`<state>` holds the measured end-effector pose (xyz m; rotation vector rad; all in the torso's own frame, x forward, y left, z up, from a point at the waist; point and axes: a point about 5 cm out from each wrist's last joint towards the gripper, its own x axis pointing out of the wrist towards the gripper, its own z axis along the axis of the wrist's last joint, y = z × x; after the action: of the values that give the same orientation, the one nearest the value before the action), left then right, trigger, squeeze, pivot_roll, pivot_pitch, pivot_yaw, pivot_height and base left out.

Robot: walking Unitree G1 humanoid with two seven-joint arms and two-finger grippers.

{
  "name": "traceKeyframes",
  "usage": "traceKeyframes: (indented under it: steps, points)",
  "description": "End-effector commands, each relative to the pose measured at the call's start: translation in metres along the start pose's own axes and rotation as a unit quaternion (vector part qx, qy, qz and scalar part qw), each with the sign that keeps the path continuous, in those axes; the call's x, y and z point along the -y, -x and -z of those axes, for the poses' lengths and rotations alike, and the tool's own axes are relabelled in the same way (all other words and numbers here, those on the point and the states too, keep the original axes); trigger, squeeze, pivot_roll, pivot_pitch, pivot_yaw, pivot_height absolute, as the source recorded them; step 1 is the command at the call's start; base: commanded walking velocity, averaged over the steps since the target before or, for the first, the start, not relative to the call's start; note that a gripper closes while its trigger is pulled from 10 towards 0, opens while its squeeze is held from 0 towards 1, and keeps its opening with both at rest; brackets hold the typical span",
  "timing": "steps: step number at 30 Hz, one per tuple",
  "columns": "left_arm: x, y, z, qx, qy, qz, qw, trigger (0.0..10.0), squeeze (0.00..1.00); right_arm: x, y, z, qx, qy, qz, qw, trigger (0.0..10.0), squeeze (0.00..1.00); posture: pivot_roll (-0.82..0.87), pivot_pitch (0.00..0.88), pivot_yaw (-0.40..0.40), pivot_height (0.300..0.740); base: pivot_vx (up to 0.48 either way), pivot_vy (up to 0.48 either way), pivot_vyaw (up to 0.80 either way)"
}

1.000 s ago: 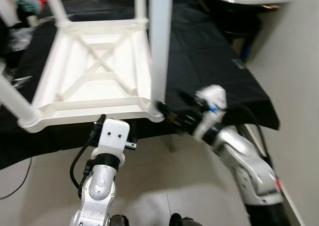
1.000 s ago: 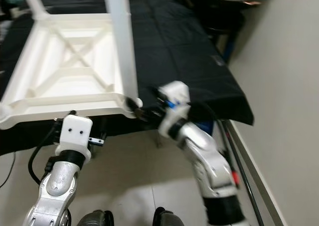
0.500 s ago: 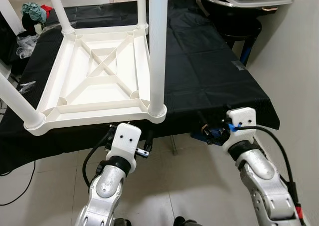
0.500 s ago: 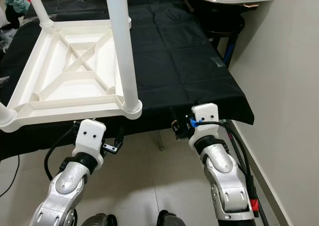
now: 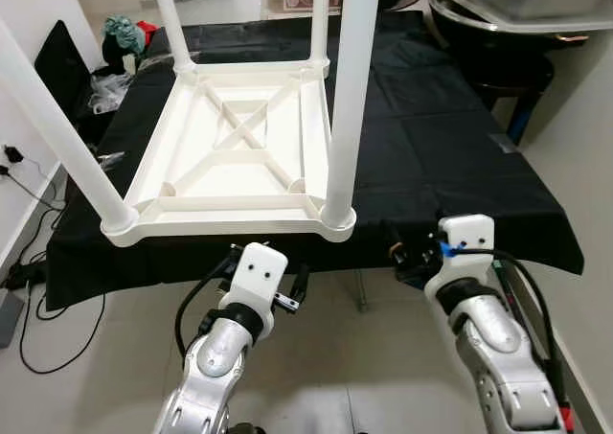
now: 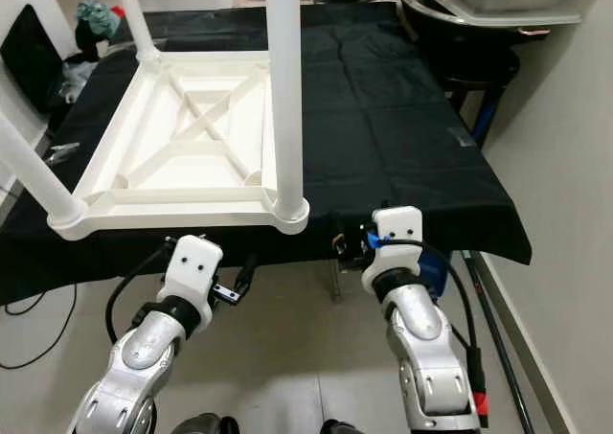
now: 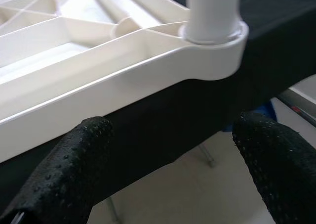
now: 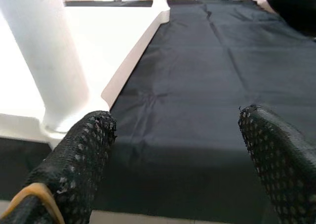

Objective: Building children table

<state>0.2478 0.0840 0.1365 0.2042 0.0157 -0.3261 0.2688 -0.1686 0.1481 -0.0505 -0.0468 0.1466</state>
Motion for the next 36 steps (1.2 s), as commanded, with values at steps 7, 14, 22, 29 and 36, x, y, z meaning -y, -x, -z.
traceKeyframes:
  steps: [7, 14, 22, 29, 36]
  points:
    - [0.003, 0.001, 0.008, -0.01, -0.011, 0.014, 1.0, 10.0, 0.0, -0.005, 0.002, 0.01, -0.017, 0.005, 0.0, 1.0, 10.0, 0.0, 0.08, 0.109, -0.004, 0.74, 0.0, -0.451, 0.0]
    - [0.002, 0.0, 0.01, -0.014, -0.004, 0.008, 1.0, 10.0, 0.0, -0.007, 0.002, 0.012, -0.015, 0.01, -0.004, 1.0, 10.0, 0.0, 0.09, 0.099, -0.008, 0.74, 0.0, -0.202, 0.0]
    - [0.001, 0.0, 0.012, -0.014, 0.002, 0.005, 1.0, 10.0, 0.0, -0.013, 0.003, 0.014, -0.016, 0.022, -0.016, 1.0, 10.0, 0.0, 0.08, 0.086, -0.007, 0.74, 0.0, 0.0, 0.7]
    - [0.001, 0.0, 0.013, -0.017, 0.013, 0.003, 1.0, 10.0, 0.0, -0.012, 0.002, 0.014, -0.019, 0.011, -0.016, 1.0, 10.0, 0.0, 0.08, 0.087, -0.012, 0.74, 0.0, 0.118, 0.57]
    - [0.001, -0.001, 0.013, -0.019, 0.013, 0.006, 1.0, 10.0, 0.0, -0.01, 0.001, 0.012, -0.013, 0.01, -0.008, 1.0, 10.0, 0.0, 0.08, 0.096, -0.01, 0.74, 0.0, 0.475, 0.0]
